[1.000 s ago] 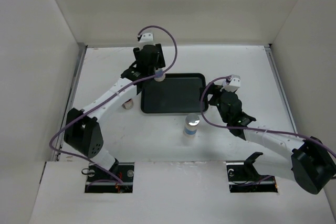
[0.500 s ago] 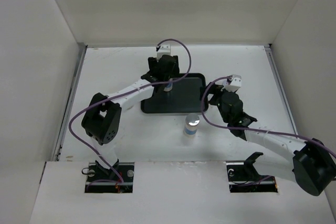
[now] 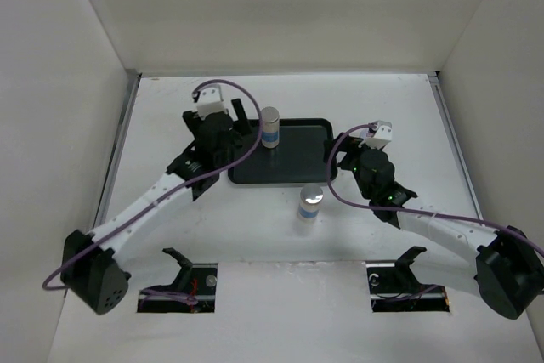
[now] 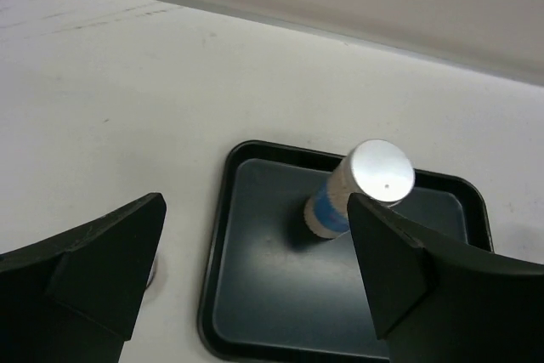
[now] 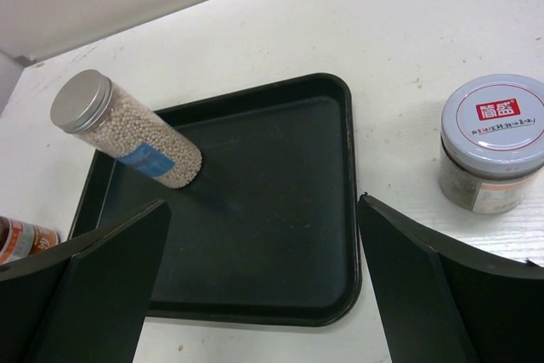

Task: Organize the condiment bottles

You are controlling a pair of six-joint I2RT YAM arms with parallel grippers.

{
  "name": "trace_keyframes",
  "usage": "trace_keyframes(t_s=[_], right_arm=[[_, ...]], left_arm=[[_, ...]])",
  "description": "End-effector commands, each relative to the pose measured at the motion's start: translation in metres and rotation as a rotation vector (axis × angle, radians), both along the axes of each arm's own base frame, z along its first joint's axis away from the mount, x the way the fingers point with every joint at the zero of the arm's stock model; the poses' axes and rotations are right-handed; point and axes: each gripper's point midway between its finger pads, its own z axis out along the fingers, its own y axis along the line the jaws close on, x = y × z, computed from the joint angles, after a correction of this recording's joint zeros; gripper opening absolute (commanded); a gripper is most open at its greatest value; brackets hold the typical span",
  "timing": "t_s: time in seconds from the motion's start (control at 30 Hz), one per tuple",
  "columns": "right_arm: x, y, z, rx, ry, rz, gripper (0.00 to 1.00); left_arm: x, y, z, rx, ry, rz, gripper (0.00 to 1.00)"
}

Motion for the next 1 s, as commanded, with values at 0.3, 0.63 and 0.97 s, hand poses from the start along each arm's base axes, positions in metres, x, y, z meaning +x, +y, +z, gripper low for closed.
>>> trace_keyframes(t_s=[0.3,0.63,0.97], right_arm=[[0.008,0.010,0.016,0.033,-0.043,0.015,1.00],[0.008,0.012,0.015,0.029,-0.035,0.029,1.00],[0.008,0.014,0.013,0.029,-0.032,0.032,1.00]], left_arm=[[-0.033,0.082,-0.104,0.017,0.233,0.203,0.85],[-0.010,0.098,-0.143,0.017,0.266,0.282,0.78],[-0.007,0.100,-0.113,-0.043,0.184,0.261,0.44]])
